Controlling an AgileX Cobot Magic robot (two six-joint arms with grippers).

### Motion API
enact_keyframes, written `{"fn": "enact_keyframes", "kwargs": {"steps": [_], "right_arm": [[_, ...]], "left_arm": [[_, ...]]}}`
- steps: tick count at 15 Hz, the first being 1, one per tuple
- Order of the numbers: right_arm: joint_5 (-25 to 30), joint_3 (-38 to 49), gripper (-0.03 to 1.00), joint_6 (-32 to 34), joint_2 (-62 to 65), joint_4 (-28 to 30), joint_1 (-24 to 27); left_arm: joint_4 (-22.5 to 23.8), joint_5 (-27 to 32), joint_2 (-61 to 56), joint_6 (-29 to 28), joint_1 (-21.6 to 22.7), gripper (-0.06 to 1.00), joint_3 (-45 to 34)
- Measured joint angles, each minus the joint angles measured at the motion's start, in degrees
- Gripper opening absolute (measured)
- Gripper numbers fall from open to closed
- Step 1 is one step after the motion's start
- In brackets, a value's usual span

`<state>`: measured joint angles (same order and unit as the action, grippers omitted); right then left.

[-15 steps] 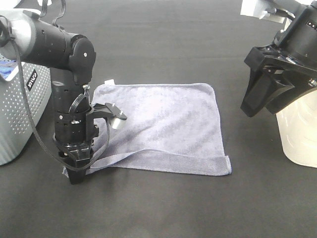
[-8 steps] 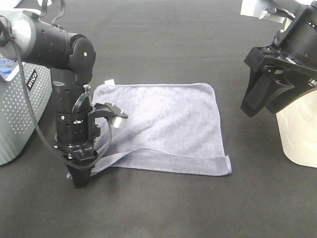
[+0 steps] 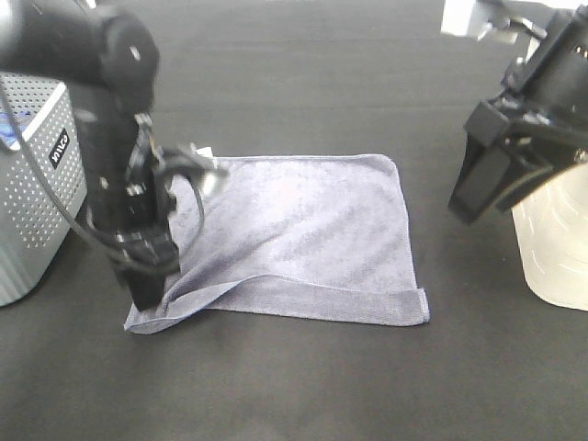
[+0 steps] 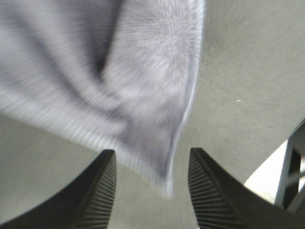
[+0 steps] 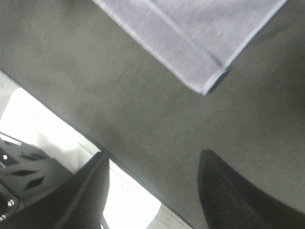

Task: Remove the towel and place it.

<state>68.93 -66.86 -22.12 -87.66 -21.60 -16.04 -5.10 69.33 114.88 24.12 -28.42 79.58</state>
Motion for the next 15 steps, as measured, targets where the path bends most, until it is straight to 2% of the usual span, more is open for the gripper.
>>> {"fn": "enact_keyframes", "kwargs": {"steps": [1,2,3,5,6,8,11,15], "right_arm": [[-1.1,0.8,0.51,0.1,0.0,-0.1,0.0],[-3.9,2.5,0.51,1.1,0.0,-0.1,0.0],[-9.8,4.1,0.51,3.2,-0.2,0.6,-0.7],[-17.6,4.4,0.51,5.8,-1.5,4.1,-4.2],[-19.8,4.4,0.51,6.5,-2.2,5.2,-5.4],[-28.5,4.5,0.51,12.3,-7.0,11.1,-9.7],[-33.2,4.5,0.51,18.0,-14.7,15.9,-10.0],[-35.5,4.5,0.51,19.5,-22.3,16.6,-10.0]], "left_arm": [[1.2,0.0,-1.3,-1.8,0.0,0.44,0.0],[4.1,0.0,-3.9,-6.2,0.1,0.44,0.0],[7.6,0.1,-7.6,-12.3,1.0,0.44,0.0],[9.1,0.1,-10.7,-16.4,3.4,0.44,0.1],[9.3,0.1,-12.5,-18.0,5.2,0.44,0.5],[10.0,0.1,-15.7,-19.4,9.6,0.44,2.3],[10.5,0.2,-17.6,-19.5,12.1,0.44,3.0],[10.8,0.2,-17.6,-19.5,12.1,0.44,3.0]]}}
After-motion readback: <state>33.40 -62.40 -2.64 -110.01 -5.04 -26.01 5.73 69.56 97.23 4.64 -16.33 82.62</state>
